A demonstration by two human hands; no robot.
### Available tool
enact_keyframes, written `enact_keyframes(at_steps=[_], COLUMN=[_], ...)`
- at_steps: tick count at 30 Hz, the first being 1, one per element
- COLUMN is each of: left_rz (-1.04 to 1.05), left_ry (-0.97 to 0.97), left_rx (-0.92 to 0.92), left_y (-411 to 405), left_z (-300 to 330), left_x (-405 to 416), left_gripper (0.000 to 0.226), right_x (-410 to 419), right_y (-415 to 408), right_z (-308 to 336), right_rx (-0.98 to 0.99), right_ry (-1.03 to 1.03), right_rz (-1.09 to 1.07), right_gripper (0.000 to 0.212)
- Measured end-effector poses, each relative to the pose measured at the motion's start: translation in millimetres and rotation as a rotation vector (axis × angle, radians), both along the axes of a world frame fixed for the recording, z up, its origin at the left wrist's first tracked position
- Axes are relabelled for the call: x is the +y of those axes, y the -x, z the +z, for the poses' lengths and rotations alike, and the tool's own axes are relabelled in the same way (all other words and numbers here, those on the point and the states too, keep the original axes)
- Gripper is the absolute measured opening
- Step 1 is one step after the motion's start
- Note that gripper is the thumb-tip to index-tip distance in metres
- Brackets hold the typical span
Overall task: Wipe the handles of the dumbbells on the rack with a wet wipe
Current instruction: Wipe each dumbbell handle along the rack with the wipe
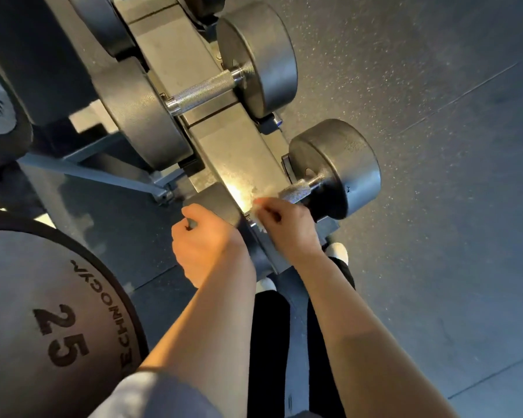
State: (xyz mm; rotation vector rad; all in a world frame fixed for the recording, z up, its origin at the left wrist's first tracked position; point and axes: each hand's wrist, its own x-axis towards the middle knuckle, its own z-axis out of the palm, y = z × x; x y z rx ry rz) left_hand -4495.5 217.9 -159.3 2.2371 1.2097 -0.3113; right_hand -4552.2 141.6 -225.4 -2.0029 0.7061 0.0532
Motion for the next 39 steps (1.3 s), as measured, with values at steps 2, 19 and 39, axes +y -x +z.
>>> enact_keyframes(at_steps=[2, 19, 39], left_rz=[0.006, 0.087, 0.128], left_ry=[-0.004, -0.046, -0.033], left_rx=[0.003, -0.019, -0.035], left_y=[1, 0, -2], left_z=[2, 9, 12], left_x=[0, -10, -14], left_gripper=[0.043, 0.042, 0.037], right_x=[9, -19, 19], right_y=[-2, -19, -3], right_z=[3, 24, 10], right_rx=[-0.018, 0.188, 0.458], right_ry=[0.017, -0.889, -1.085], right_rz=[0.125, -1.394, -0.802], right_gripper=[0.016, 0.011, 0.033])
